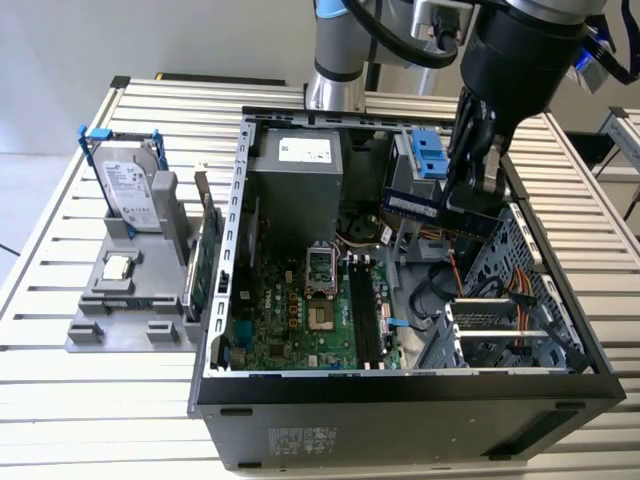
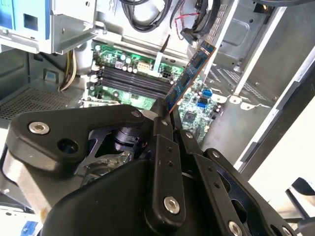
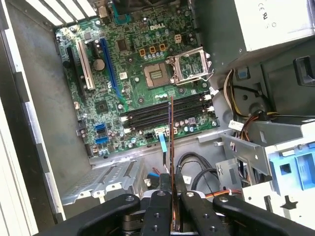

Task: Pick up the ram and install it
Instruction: 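Insert the ram into the slot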

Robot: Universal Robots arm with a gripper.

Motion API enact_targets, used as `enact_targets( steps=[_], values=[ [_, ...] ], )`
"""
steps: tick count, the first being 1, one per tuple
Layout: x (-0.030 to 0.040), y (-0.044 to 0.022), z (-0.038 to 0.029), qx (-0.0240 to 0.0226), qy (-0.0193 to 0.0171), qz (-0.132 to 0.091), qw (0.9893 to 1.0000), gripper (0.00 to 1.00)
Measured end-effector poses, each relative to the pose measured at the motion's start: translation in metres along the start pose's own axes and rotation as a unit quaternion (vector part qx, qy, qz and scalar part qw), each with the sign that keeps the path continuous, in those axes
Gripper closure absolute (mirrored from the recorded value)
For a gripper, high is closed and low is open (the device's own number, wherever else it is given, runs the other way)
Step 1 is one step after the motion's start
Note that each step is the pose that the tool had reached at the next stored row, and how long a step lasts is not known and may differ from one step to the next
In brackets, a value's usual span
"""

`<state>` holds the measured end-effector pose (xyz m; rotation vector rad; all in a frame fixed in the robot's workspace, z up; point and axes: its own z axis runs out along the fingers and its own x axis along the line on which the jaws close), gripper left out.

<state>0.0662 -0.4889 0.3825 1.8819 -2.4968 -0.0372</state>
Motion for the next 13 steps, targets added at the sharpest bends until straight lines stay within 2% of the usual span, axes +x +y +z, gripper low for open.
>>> enact_targets(
  steps=[13],
  values=[
    [0.0000,0.0000,0.0000,0.0001,-0.0010,0.034,0.9994,1.00]
  ],
)
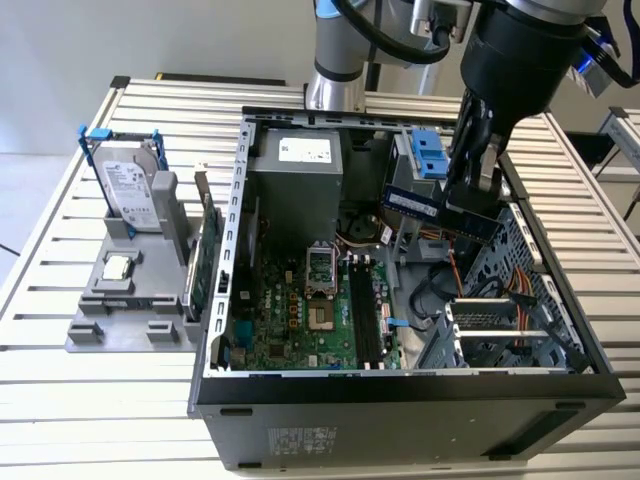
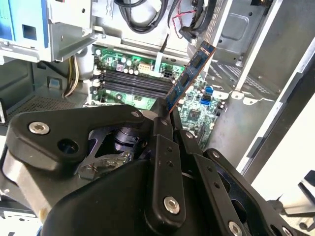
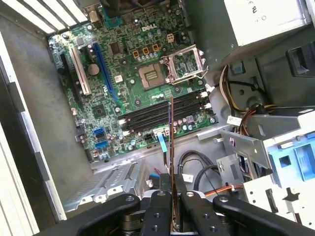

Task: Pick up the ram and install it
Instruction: 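Insert the ram into the slot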

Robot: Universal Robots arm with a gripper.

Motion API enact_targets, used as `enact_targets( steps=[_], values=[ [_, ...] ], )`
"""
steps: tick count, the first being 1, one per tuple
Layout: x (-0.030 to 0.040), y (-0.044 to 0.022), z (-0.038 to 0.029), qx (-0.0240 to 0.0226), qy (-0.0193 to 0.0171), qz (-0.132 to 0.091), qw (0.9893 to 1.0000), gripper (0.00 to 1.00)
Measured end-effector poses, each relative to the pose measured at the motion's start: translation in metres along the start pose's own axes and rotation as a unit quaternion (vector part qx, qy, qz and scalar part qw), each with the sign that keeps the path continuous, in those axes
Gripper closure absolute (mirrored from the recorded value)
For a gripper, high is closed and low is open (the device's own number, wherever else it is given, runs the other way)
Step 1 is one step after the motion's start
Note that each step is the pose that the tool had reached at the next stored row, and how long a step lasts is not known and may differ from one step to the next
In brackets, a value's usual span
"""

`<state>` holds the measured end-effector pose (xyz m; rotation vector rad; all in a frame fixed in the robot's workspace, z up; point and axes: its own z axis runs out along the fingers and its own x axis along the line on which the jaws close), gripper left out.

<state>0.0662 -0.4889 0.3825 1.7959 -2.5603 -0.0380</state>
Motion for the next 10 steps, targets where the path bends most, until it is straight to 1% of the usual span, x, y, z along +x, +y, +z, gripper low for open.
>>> enact_targets(
  steps=[10],
  values=[
    [0.0000,0.0000,0.0000,0.0001,-0.0007,0.027,0.9996,1.00]
  ],
)
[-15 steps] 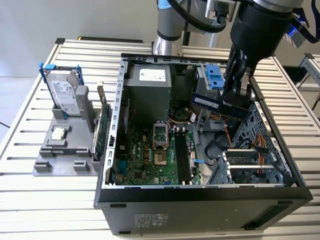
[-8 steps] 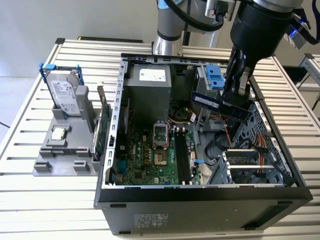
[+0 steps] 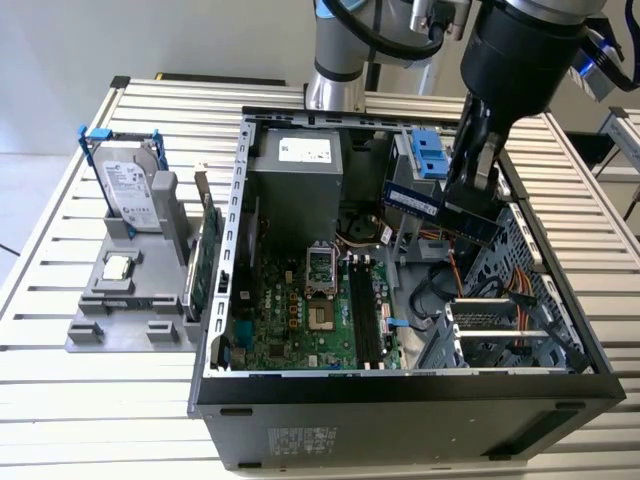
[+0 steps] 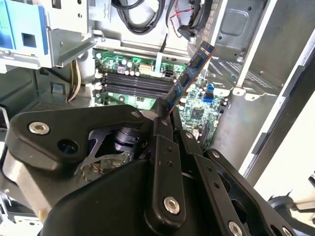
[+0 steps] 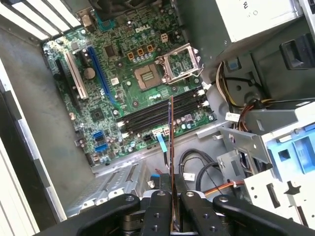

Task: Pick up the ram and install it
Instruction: 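Insert the ram into the slot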

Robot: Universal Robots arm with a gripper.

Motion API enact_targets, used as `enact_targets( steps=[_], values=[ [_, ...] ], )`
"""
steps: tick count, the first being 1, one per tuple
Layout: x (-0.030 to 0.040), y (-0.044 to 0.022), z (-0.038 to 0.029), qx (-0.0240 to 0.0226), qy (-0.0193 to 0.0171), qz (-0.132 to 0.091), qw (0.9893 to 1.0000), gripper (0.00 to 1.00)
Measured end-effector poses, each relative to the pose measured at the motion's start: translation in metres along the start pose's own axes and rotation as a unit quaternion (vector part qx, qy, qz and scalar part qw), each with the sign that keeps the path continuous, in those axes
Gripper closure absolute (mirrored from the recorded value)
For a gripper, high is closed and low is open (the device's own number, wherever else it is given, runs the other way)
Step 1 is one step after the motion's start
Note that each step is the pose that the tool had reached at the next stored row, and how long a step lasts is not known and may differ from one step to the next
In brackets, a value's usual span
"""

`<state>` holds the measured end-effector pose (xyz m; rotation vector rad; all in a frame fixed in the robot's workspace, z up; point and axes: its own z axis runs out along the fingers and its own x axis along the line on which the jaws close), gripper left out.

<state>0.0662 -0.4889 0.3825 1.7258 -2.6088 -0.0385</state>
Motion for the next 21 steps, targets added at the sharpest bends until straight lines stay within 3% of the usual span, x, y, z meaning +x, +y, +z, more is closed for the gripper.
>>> enact_targets(
  steps=[9,21],
  values=[
    [0.0000,0.0000,0.0000,0.0001,-0.0008,0.027,0.9996,1.00],
    [0.0000,0.0000,0.0001,0.0001,-0.0017,0.060,0.9982,1.00]
  ],
)
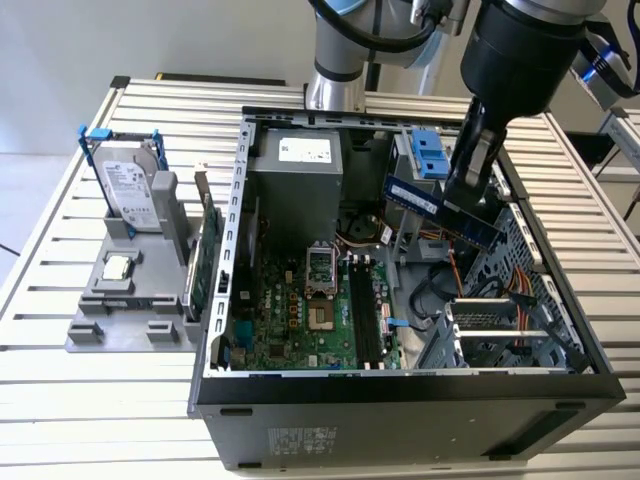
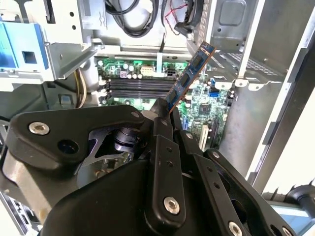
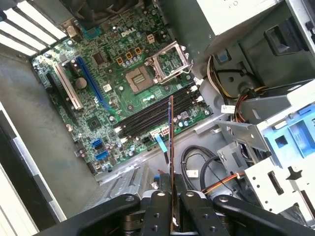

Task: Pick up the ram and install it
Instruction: 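Insert the ram into the slot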

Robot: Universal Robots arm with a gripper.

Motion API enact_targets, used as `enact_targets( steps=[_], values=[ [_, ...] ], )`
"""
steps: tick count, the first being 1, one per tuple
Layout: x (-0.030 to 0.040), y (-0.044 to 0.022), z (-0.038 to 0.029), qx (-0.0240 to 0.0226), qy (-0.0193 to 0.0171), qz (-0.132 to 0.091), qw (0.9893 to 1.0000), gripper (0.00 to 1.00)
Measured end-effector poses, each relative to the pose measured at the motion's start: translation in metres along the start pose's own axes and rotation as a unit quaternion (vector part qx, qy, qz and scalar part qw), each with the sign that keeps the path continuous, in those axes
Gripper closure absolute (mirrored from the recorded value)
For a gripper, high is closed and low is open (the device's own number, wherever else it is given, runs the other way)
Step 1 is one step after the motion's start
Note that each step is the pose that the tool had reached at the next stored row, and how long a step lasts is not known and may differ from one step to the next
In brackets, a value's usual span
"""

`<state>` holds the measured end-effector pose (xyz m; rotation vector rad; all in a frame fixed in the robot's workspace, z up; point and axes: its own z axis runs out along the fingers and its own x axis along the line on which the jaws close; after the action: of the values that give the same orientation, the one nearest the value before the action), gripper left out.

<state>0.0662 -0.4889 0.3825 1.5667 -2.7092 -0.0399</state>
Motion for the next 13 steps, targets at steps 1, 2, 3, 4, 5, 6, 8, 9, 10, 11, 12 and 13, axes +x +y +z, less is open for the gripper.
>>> enact_targets(
  steps=[1,2,3,4,5,6,8,9,10,11,12,13],
  values=[
    [0.0000,0.0000,0.0000,0.0000,-0.0001,0.002,1.0000,1.00],
    [0.0000,0.0000,0.0000,0.0000,-0.0001,0.005,1.0000,1.00],
    [0.0000,0.0000,0.0000,0.0000,-0.0002,0.007,1.0000,1.00],
    [0.0000,0.0000,-0.0001,0.0000,-0.0002,0.010,1.0000,1.00],
    [0.0000,0.0000,0.0000,0.0000,-0.0003,0.012,0.9999,1.00],
    [0.0000,0.0000,0.0000,0.0000,-0.0004,0.014,0.9999,1.00],
    [0.0000,0.0000,0.0000,0.0001,-0.0005,0.019,0.9998,1.00],
    [0.0000,0.0000,0.0000,0.0001,-0.0005,0.021,0.9998,1.00],
    [0.0000,0.0000,0.0000,0.0001,-0.0006,0.023,0.9997,1.00],
    [0.0000,0.0000,0.0000,0.0001,-0.0007,0.025,0.9997,1.00],
    [0.0000,0.0000,0.0000,0.0001,-0.0008,0.028,0.9996,1.00],
    [0.0000,0.0000,0.0000,0.0001,-0.0008,0.030,0.9996,1.00]
  ],
)
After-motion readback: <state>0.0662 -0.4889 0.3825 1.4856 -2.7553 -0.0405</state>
